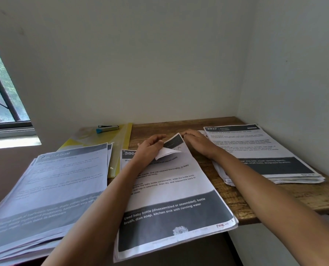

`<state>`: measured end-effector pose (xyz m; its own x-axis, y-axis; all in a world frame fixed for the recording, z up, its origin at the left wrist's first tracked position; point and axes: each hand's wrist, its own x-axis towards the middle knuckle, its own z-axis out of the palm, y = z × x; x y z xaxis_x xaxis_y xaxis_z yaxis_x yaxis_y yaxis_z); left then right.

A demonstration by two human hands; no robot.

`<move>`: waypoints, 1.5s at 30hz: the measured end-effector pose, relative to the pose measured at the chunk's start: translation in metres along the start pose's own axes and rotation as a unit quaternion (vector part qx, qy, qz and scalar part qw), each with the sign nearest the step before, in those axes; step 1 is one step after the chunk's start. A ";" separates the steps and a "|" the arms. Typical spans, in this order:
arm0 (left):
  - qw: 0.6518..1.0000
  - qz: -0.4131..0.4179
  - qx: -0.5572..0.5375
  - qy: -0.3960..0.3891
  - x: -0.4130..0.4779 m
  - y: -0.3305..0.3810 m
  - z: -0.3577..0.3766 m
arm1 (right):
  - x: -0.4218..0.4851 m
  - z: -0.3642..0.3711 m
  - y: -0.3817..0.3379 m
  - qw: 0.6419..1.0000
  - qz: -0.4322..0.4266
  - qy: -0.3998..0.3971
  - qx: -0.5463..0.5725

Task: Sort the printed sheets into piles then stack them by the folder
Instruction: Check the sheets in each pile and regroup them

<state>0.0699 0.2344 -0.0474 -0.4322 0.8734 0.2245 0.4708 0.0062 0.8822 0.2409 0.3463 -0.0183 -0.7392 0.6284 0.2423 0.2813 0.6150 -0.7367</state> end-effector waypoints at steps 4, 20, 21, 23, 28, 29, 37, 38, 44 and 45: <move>1.000 -0.002 -0.008 0.001 -0.002 0.003 0.001 | -0.008 -0.007 -0.009 0.997 0.000 -0.041 0.065; 0.998 -0.014 -0.059 0.002 -0.010 0.015 -0.004 | -0.014 -0.005 -0.011 0.982 -0.079 -0.163 0.053; 0.998 -0.019 -0.060 -0.004 -0.008 0.013 -0.004 | -0.013 -0.004 -0.010 0.984 -0.075 -0.144 0.067; 0.998 -0.022 -0.063 -0.010 -0.008 0.012 -0.003 | -0.009 -0.004 -0.009 0.993 -0.054 -0.069 0.076; 0.996 -0.037 -0.075 -0.006 -0.007 0.013 -0.002 | -0.005 -0.004 0.005 0.997 0.063 -0.004 -0.048; 0.996 -0.036 -0.078 -0.008 -0.007 0.013 -0.002 | -0.005 -0.004 0.005 0.995 0.069 -0.022 -0.063; 0.997 -0.030 -0.071 -0.012 -0.007 0.011 -0.002 | -0.002 0.003 0.003 0.995 0.068 -0.037 -0.070; 0.997 -0.033 -0.073 -0.011 -0.007 0.011 -0.002 | -0.003 0.002 0.003 0.995 0.063 -0.035 -0.065; 0.995 -0.040 -0.086 -0.008 -0.007 0.013 -0.001 | -0.005 0.000 0.001 1.000 -0.002 -0.009 0.002; 0.996 -0.039 -0.085 -0.006 -0.007 0.013 -0.001 | -0.004 0.000 0.001 1.000 -0.006 -0.002 0.004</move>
<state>0.0784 0.2275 -0.0372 -0.4527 0.8794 0.1475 0.2991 -0.0061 0.9542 0.2443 0.3443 -0.0199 -0.7453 0.6189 0.2479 0.2677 0.6183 -0.7389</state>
